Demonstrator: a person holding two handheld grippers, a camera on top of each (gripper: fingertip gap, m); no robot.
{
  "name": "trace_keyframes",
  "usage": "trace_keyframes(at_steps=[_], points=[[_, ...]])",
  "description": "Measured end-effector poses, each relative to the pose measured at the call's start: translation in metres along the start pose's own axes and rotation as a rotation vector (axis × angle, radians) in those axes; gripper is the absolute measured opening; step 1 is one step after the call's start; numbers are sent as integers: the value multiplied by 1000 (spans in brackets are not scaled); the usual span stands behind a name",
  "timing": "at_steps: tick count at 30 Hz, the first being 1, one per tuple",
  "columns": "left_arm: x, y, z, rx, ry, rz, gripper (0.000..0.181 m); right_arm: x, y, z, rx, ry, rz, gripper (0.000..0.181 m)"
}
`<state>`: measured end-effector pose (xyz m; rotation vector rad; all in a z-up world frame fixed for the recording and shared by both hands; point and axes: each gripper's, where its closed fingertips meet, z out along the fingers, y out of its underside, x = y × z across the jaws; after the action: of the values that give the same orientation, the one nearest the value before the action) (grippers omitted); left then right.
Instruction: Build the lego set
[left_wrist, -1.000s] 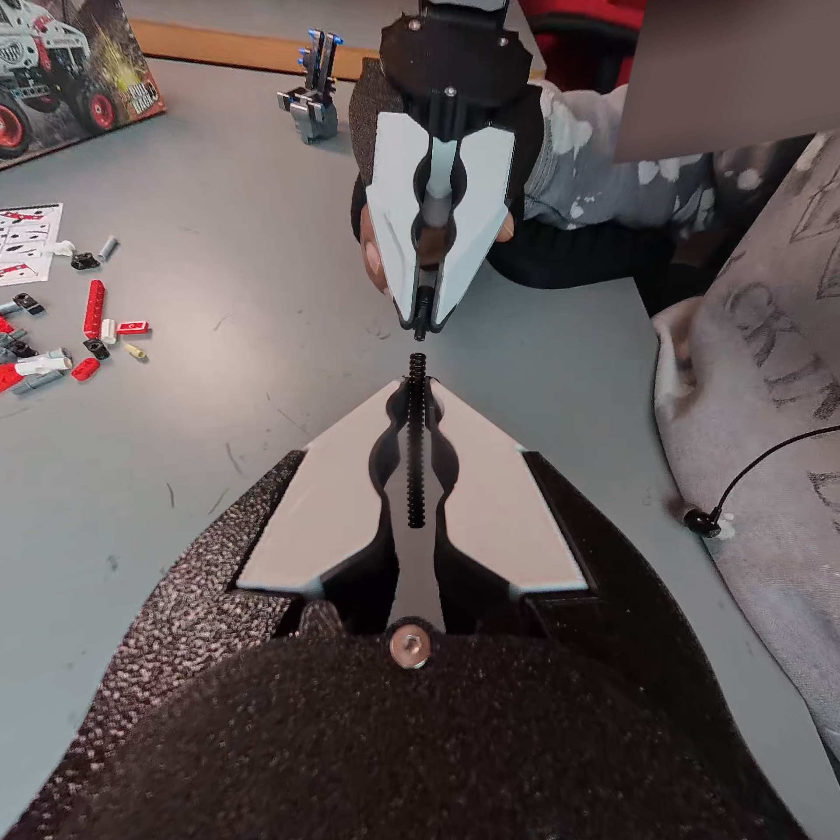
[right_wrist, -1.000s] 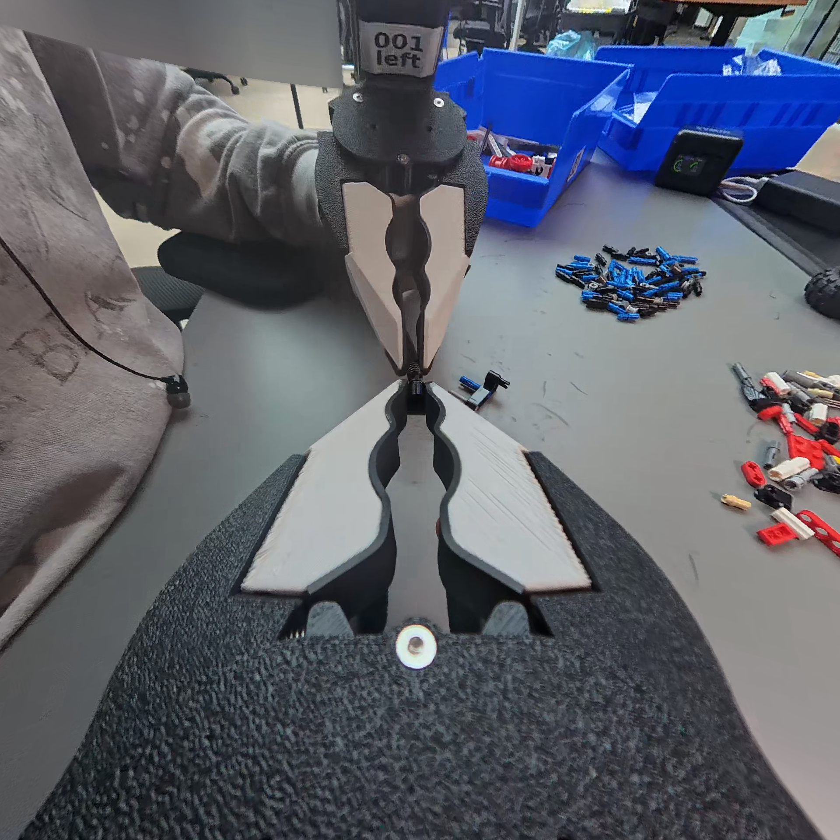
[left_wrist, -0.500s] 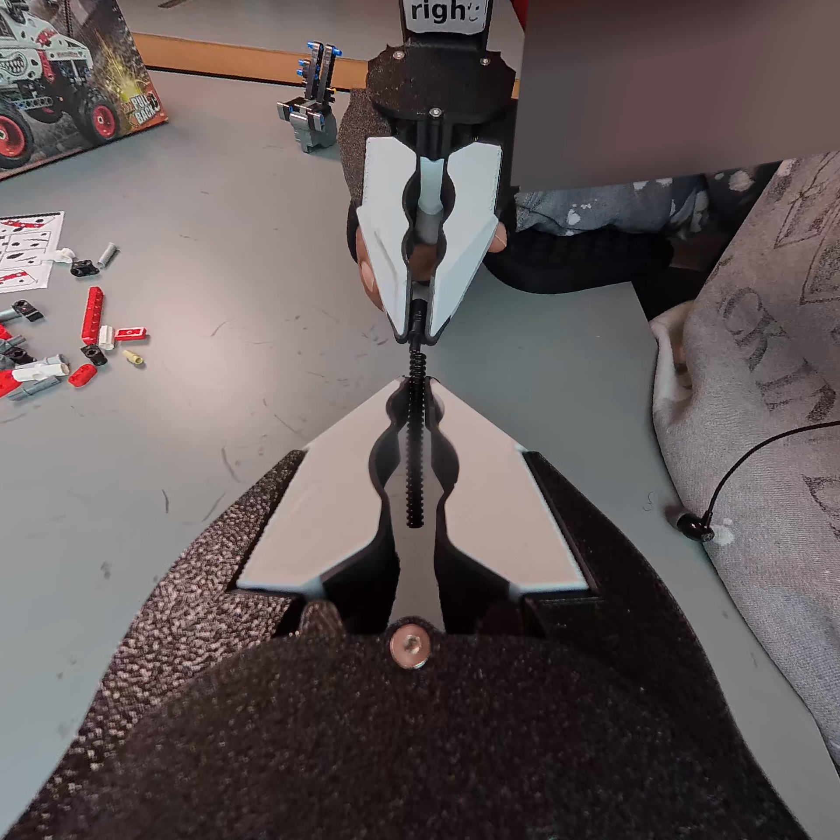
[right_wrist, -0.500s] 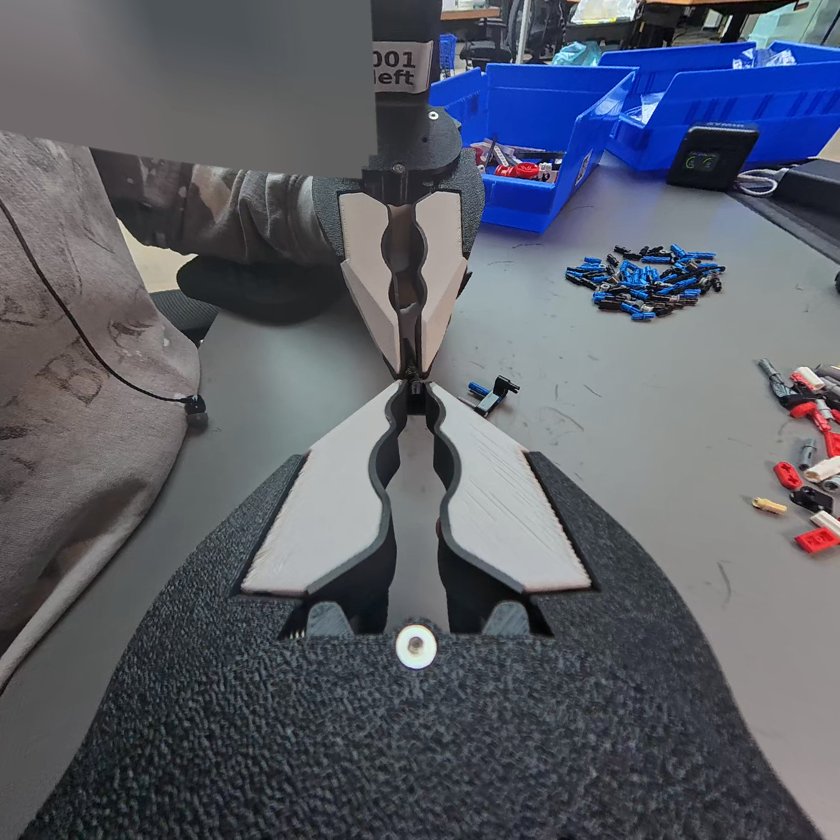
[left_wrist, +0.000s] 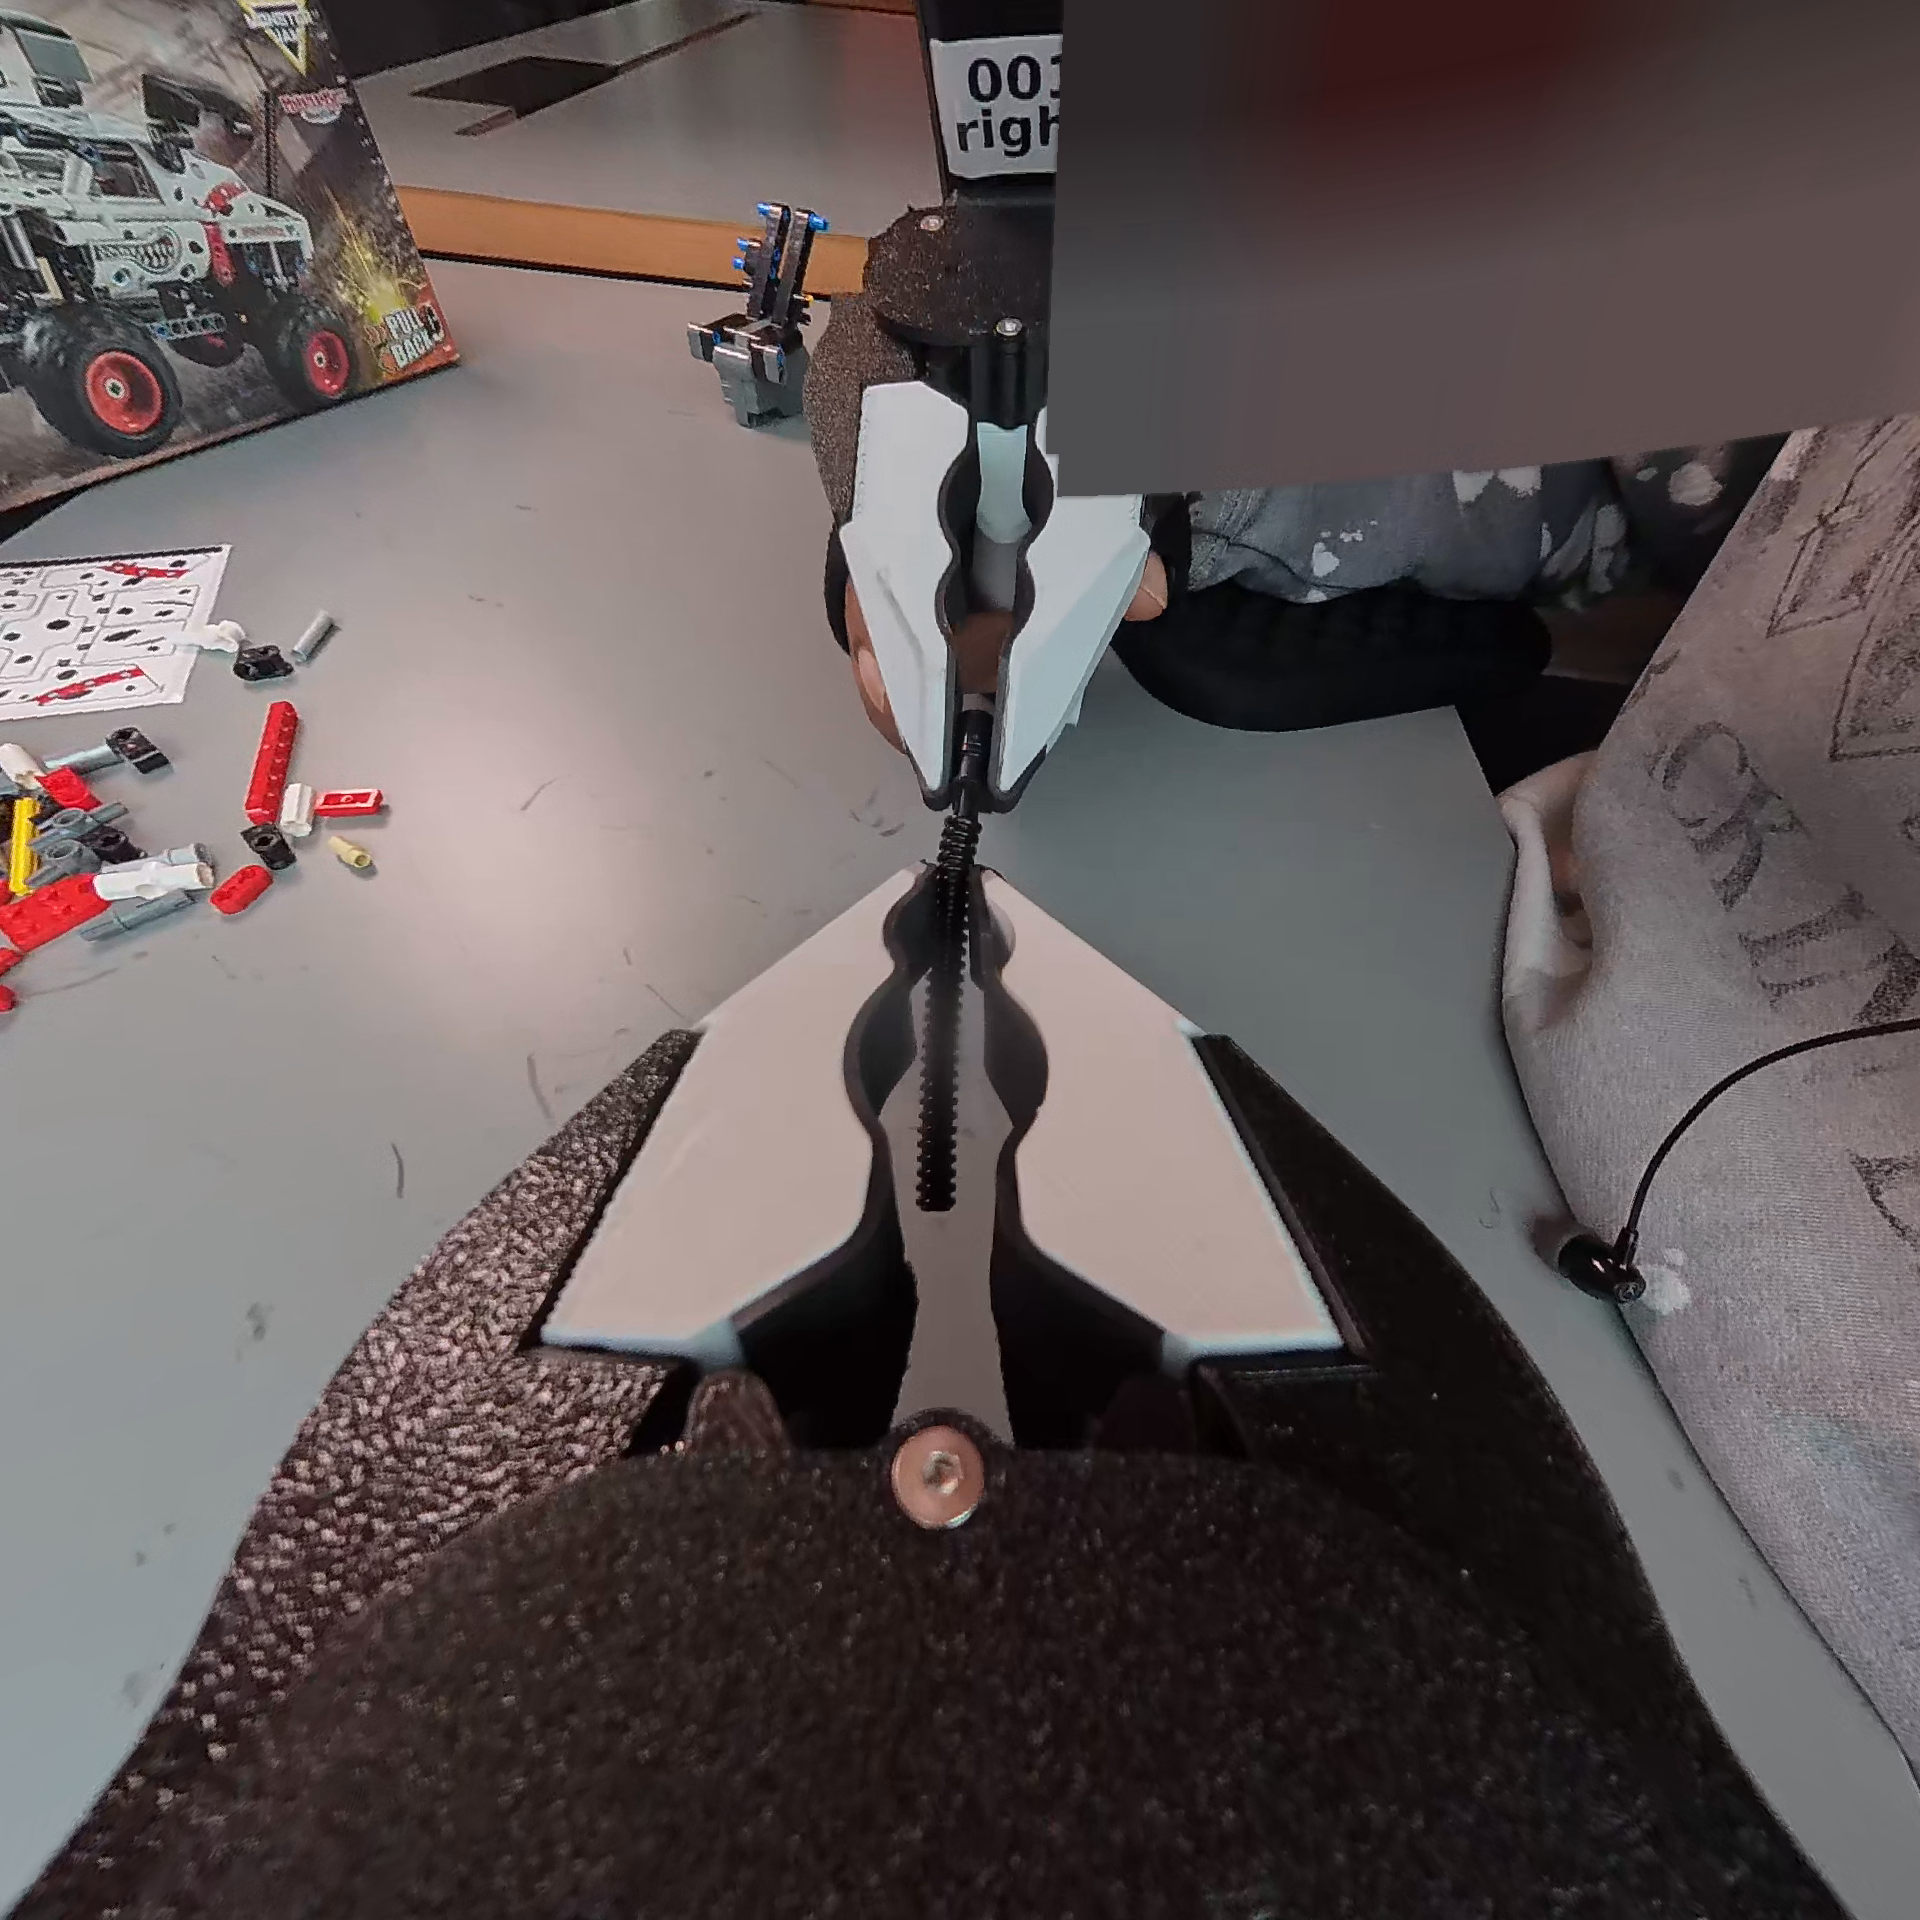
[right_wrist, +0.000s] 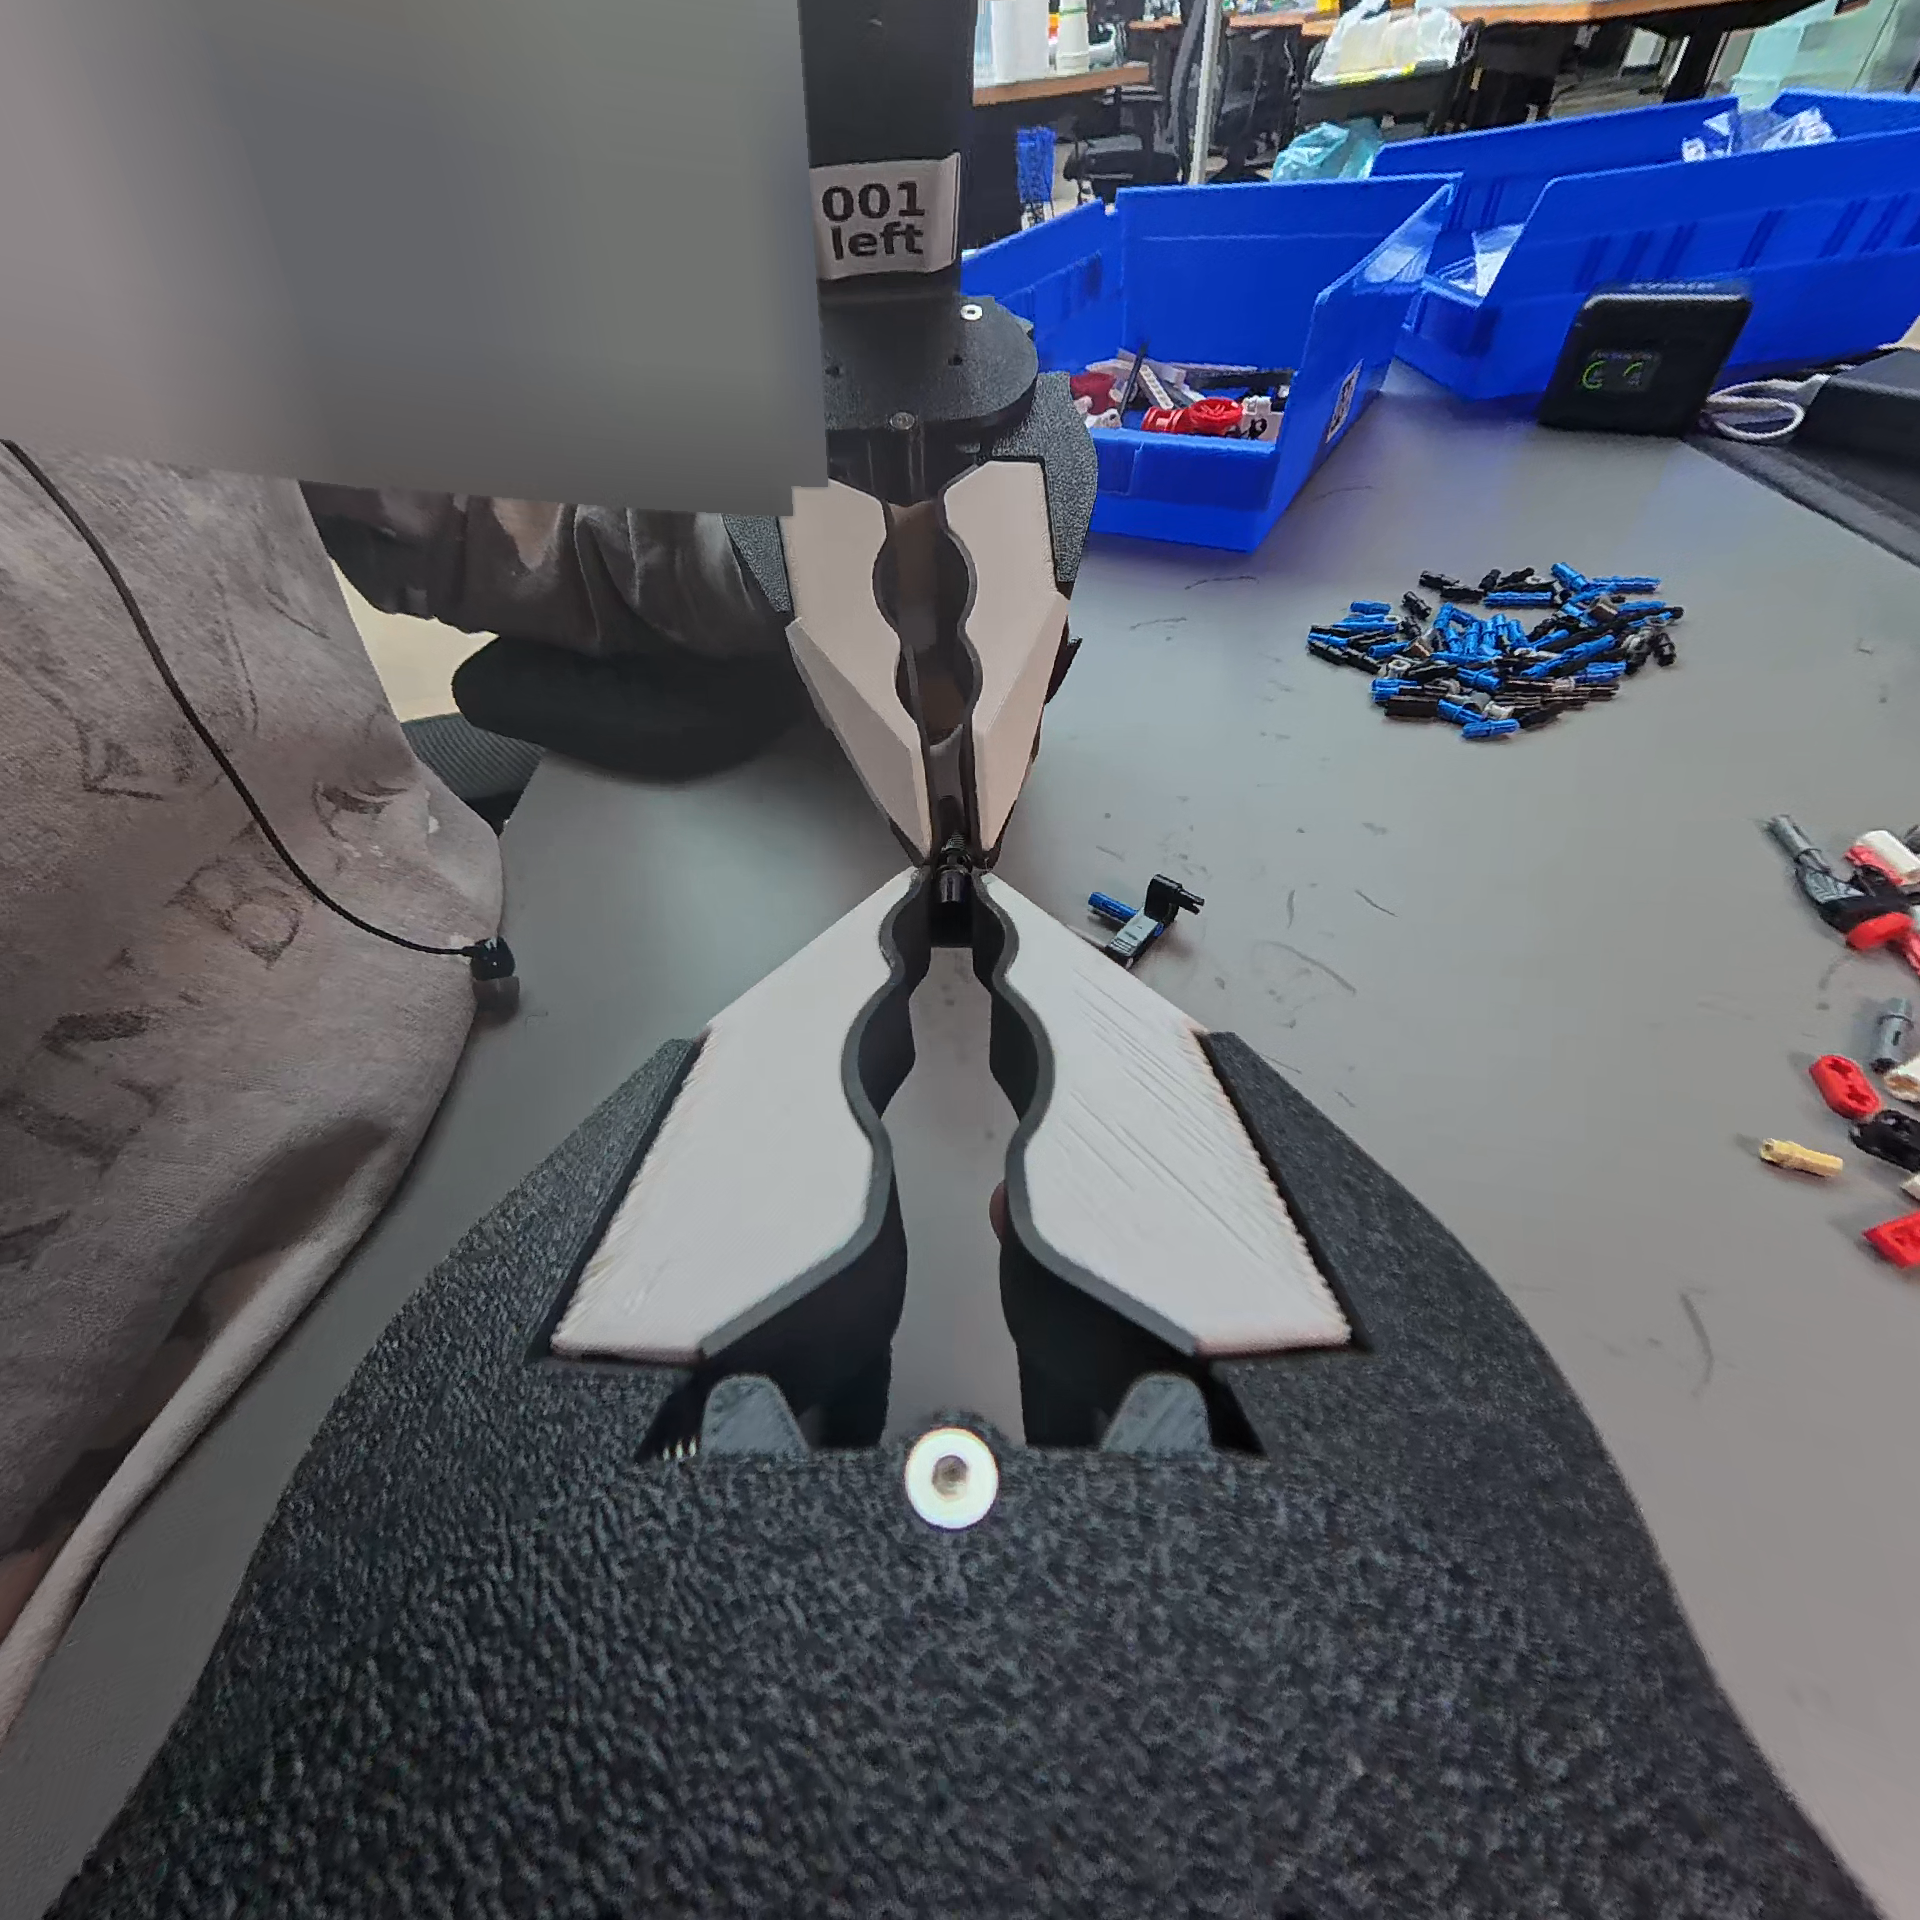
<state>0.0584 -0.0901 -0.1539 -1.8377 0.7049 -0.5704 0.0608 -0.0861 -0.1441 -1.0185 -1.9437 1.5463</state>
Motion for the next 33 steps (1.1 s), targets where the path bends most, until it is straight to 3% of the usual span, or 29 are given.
trace_keyframes(at_steps=[11,24,33], points=[[0,2,0,-15,-11,22,5,2,5,2,-43,32,-27,6],[2,-1,2,-11,-19,19,4,2,1,1,10,-7,38,6],[6,8,6,-67,-13,45,4,-5,12,6,-65,-29,13,6]])
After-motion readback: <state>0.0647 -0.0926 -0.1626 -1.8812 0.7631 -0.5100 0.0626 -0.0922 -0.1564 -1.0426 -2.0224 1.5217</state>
